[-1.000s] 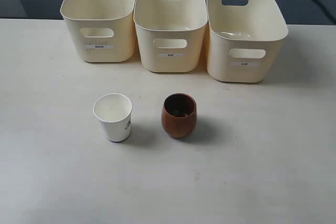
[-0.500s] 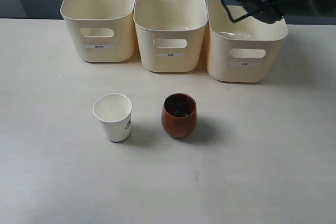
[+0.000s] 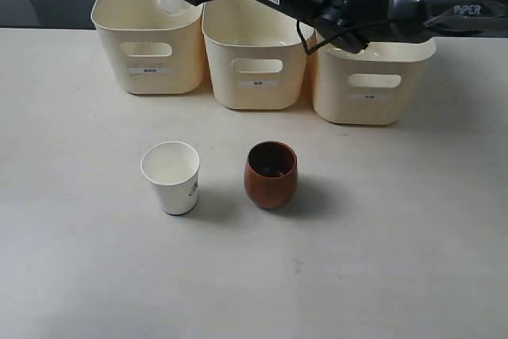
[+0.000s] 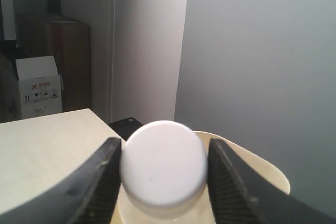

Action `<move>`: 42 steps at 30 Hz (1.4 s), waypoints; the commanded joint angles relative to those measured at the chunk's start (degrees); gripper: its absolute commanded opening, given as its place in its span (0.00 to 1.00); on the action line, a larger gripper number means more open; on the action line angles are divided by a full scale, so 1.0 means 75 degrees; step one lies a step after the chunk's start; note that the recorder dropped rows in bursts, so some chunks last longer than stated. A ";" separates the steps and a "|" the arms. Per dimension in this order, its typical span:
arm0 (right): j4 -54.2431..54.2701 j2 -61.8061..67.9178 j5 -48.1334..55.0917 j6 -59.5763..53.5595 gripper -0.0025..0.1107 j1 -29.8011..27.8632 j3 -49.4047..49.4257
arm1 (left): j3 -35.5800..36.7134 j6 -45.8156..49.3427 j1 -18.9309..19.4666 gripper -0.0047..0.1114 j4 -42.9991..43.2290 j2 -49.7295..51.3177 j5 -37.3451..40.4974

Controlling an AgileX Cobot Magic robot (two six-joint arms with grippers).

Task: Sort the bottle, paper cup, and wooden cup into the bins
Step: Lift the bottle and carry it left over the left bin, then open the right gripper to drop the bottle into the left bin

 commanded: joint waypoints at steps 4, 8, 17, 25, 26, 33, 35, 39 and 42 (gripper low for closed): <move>0.0023 0.0306 -0.0010 -0.0039 0.02 0.0043 -0.0187 | 0.0014 -0.0011 0.0004 0.04 0.0000 -0.0038 -0.0059; 0.0023 0.0404 0.0029 -0.0039 0.02 0.0043 -0.0187 | 0.0014 -0.0011 0.0004 0.04 0.0000 -0.0038 -0.0059; 0.0023 0.0437 0.0137 -0.0039 0.02 0.0043 -0.0201 | 0.0014 -0.0011 0.0004 0.04 0.0000 -0.0038 -0.0059; 0.0052 0.0437 0.0198 -0.0004 0.44 0.0043 -0.0201 | 0.0014 -0.0011 0.0004 0.04 0.0000 -0.0038 -0.0059; 0.0052 0.0437 0.0198 -0.0004 0.48 0.0043 -0.0201 | 0.0014 -0.0011 0.0004 0.04 0.0000 -0.0038 -0.0059; 0.0070 0.0437 -0.0001 -0.0004 0.49 0.0043 -0.0201 | 0.0014 -0.0011 0.0004 0.04 0.0000 -0.0038 -0.0059; 0.0070 0.0437 -0.0013 0.0017 0.49 0.0043 -0.0201 | 0.0014 -0.0011 0.0004 0.04 0.0000 -0.0038 -0.0059; 0.0070 0.0419 -0.0089 0.0360 0.49 0.0043 -0.0201 | 0.0014 -0.0011 0.0004 0.04 0.0000 -0.0038 -0.0059; -0.0285 0.0271 0.0008 0.0452 0.49 0.0043 -0.0201 | 0.0014 -0.0011 0.0004 0.04 0.0000 -0.0038 -0.0059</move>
